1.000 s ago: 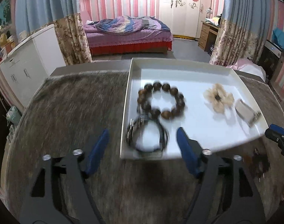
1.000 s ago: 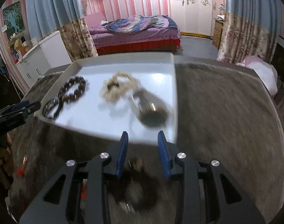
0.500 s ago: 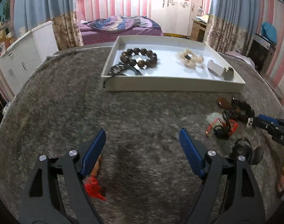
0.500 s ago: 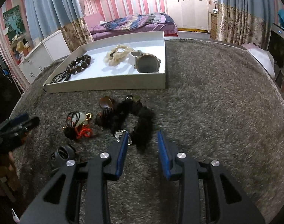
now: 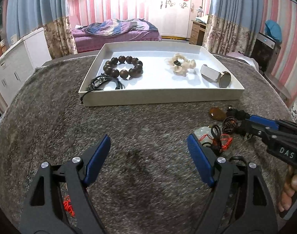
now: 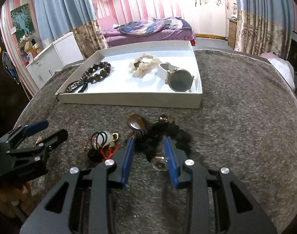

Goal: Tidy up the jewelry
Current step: 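Move the right tool to the black accessories while the left tool approaches the jade pendant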

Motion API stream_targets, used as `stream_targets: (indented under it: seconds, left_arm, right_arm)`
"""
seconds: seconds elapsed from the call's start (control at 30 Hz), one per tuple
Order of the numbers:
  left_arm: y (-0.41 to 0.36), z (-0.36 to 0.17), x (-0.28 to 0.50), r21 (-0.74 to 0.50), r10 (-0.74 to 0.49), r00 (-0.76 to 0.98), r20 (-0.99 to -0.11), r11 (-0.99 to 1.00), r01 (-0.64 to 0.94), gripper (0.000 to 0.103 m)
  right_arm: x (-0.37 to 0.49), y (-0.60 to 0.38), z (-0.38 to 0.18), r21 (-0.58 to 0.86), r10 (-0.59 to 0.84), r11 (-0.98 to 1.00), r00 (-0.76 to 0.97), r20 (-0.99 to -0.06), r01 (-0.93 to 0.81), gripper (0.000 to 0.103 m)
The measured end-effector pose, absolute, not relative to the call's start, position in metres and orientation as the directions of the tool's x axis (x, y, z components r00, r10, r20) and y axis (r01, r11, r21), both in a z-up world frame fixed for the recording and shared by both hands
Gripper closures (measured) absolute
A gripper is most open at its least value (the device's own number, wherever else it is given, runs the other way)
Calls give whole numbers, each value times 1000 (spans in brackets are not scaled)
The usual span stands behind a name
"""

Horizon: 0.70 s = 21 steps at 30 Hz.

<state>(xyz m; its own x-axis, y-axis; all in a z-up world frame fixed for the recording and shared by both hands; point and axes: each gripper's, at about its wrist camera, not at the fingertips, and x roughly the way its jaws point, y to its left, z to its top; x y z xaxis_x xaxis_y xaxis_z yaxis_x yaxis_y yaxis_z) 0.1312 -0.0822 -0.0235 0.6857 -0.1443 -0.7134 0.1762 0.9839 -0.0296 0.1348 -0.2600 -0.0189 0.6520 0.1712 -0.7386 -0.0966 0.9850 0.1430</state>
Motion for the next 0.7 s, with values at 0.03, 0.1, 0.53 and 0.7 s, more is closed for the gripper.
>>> stream_targets:
  seconds: [0.03, 0.1, 0.53, 0.7]
  left_arm:
    - [-82, -23, 132, -29, -144, 686, -713, 984, 176, 22]
    - [-82, -25, 134, -27, -139, 686, -714, 985, 172, 22]
    - [-98, -27, 142, -29, -156, 675, -721, 980, 195, 22]
    - [-111, -26, 148, -35, -174, 671, -721, 976, 216, 22]
  right_arm:
    - [136, -259, -20, 143, 172, 985, 651, -739, -98, 70]
    - [137, -256, -21, 130, 162, 987, 649, -744, -99, 70]
    - [142, -294, -25, 63, 19, 997, 660, -751, 42, 70]
    - [146, -303, -35, 78, 32, 996, 640, -768, 45, 70]
